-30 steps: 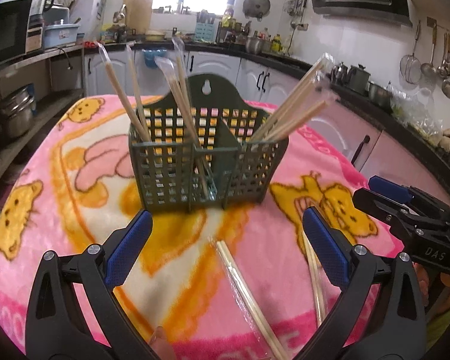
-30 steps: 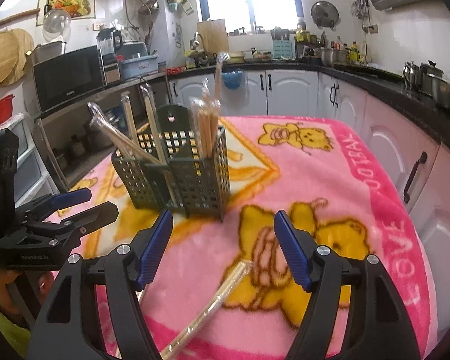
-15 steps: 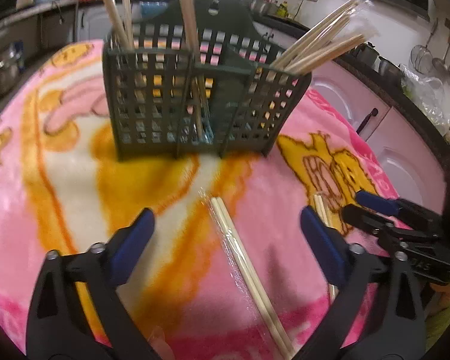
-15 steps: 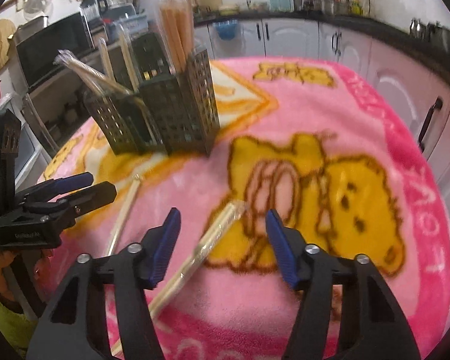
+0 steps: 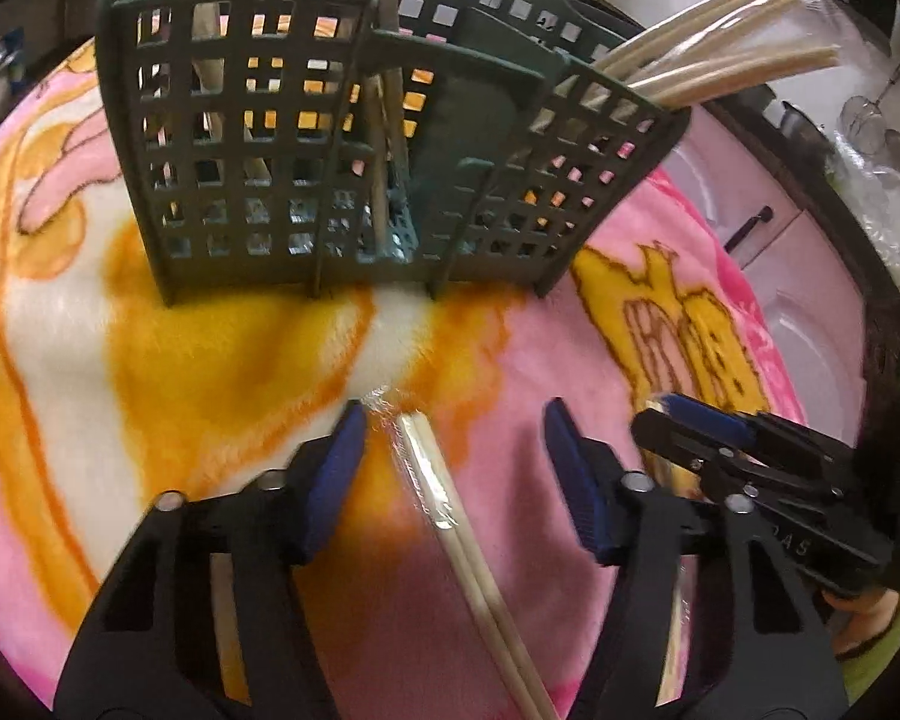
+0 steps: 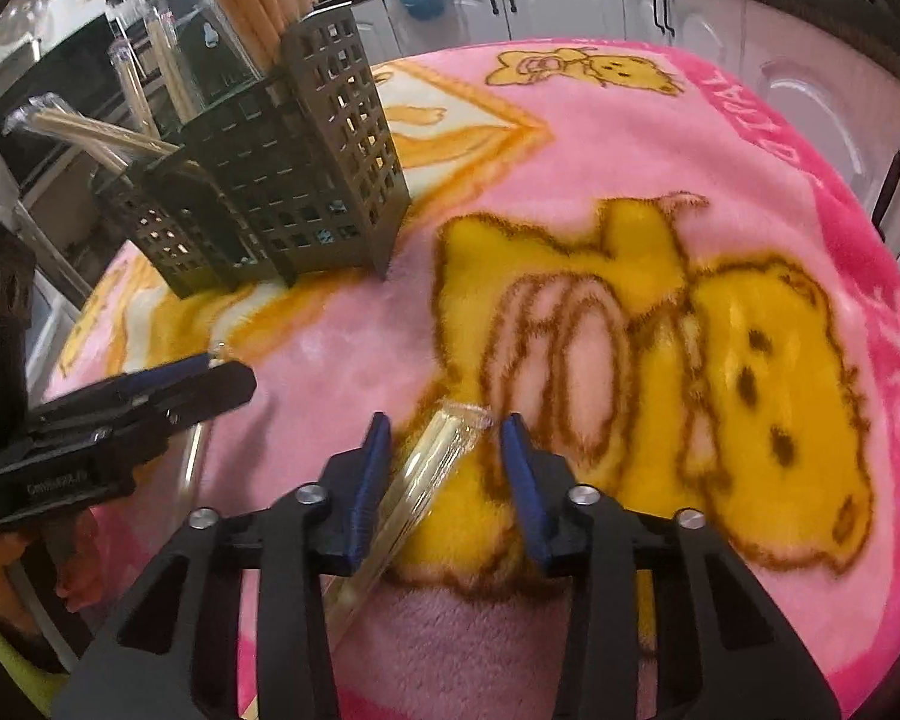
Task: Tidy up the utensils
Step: 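Close the left tool on a bamboo chopstick while the right tool grasps a wrapped chopstick, then lift both held chopsticks up over the green caddy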
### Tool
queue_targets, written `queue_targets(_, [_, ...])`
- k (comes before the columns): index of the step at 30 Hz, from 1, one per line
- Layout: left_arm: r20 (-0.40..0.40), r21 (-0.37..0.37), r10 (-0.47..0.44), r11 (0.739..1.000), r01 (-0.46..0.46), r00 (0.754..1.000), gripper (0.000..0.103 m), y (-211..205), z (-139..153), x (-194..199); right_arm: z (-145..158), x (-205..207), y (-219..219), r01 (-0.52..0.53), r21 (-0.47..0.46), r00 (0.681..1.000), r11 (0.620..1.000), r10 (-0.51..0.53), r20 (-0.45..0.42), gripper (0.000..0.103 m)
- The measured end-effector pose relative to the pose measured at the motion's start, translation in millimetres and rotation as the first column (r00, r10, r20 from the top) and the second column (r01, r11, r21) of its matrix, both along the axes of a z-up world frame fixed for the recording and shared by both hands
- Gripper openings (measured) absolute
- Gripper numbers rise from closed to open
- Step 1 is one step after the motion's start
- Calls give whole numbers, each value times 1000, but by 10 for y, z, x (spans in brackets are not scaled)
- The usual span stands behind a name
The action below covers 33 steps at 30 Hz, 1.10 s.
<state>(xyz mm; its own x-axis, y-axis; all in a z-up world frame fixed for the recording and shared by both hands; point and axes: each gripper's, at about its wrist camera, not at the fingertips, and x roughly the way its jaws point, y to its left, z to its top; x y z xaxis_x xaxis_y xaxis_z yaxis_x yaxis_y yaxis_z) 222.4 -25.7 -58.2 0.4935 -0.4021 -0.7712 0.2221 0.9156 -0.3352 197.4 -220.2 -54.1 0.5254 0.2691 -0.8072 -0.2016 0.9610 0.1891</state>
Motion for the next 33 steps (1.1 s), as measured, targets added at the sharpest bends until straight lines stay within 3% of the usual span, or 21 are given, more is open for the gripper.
queue_targets(2, [3, 25, 6, 1000, -6, 1000, 31, -6, -9, 44, 9, 22, 24, -22, 24, 1000, 999, 22, 0, 13])
queue_targets(3, [9, 54, 15, 998, -15, 1000, 19, -6, -14, 65, 21, 24, 47, -31, 30, 1000, 999, 31, 2, 9])
queue_targets(5, [15, 74, 19, 997, -20, 1000, 9, 20, -20, 85, 71, 9, 89, -42, 35, 999, 999, 41, 28, 6])
queue_targets(8, [7, 15, 4, 1000, -4, 1000, 4, 124, 30, 91, 200, -33, 163, -74, 52, 995, 996, 70, 71, 6])
queue_targets(11, [49, -20, -9, 1000, 10, 999, 4, 187, 224, 29, 381, -84, 252, -114, 65, 987, 991, 105, 119, 6])
queue_targets(16, [200, -49, -22, 998, 32, 980, 3, 313, 859, -160, 833, -181, 345, -169, 105, 963, 980, 141, 231, 6])
queue_targets(21, [344, -59, -10, 998, 32, 939, 3, 446, 1476, -312, 1307, -287, 409, -219, 126, 920, 968, 162, 356, 6])
queue_targets(29, [530, -67, 47, 998, -13, 847, 3, 513, 2249, -383, 1934, -266, 421, -214, 139, 845, 967, 112, 523, 6])
queue_targets(33, [615, -85, 101, 995, -61, 782, 3, 533, 2615, -357, 2200, -197, 360, -195, 144, 803, 970, 74, 591, 6])
